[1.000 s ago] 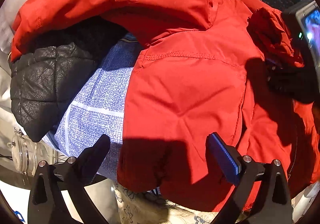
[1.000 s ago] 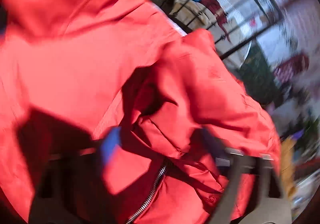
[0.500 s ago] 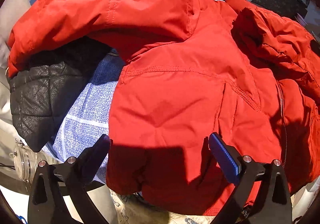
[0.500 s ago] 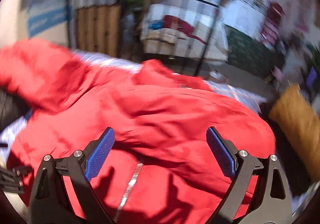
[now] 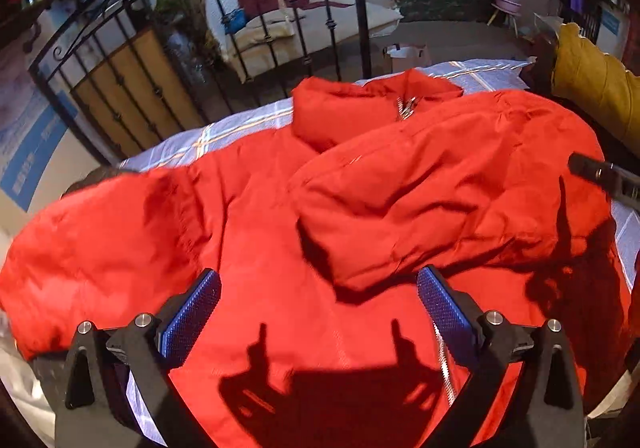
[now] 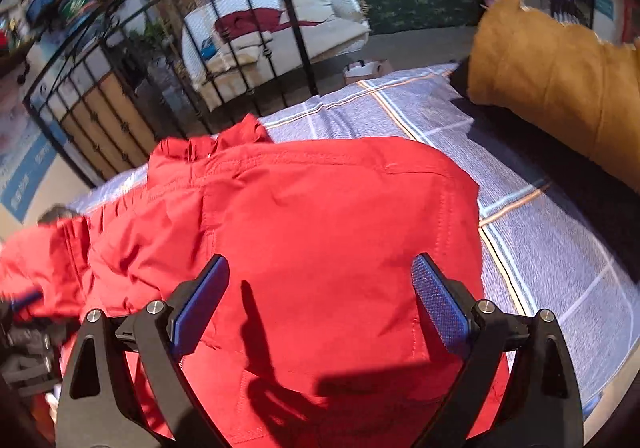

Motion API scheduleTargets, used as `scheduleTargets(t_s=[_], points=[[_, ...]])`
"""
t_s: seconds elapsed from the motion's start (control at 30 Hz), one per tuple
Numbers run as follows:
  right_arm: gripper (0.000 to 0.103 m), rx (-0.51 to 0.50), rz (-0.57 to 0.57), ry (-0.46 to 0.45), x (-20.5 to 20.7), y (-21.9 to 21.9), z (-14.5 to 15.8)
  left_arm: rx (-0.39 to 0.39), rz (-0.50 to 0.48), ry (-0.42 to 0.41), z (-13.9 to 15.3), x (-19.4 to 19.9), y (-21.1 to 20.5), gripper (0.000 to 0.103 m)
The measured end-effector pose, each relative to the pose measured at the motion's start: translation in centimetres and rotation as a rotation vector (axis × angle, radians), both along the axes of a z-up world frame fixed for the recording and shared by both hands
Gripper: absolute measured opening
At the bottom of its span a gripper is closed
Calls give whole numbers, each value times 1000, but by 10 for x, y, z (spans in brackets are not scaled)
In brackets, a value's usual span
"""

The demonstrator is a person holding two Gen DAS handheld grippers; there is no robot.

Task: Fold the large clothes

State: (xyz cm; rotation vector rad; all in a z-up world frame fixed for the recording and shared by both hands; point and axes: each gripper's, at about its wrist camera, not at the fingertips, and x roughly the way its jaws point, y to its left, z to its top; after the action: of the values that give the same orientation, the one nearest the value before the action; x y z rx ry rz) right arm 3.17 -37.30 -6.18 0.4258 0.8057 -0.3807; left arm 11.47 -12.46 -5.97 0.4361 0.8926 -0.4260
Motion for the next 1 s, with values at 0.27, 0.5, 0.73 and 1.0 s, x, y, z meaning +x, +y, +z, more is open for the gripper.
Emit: scheduleTargets(t_s=[0.27,0.5,0.73,1.0], points=[[95,-97,86,206,32,15,-54,143,3,57,-66,58,-81,98],[98,-99,97,305,53,18,-89,155,27,218,-111,89,-76,99],[98,-130,79,297,57,20,-100,157,34,222,-128,92,-79,99],[98,-139,71,285,56,19,-102,169,25,217,-128,89,-78,99]])
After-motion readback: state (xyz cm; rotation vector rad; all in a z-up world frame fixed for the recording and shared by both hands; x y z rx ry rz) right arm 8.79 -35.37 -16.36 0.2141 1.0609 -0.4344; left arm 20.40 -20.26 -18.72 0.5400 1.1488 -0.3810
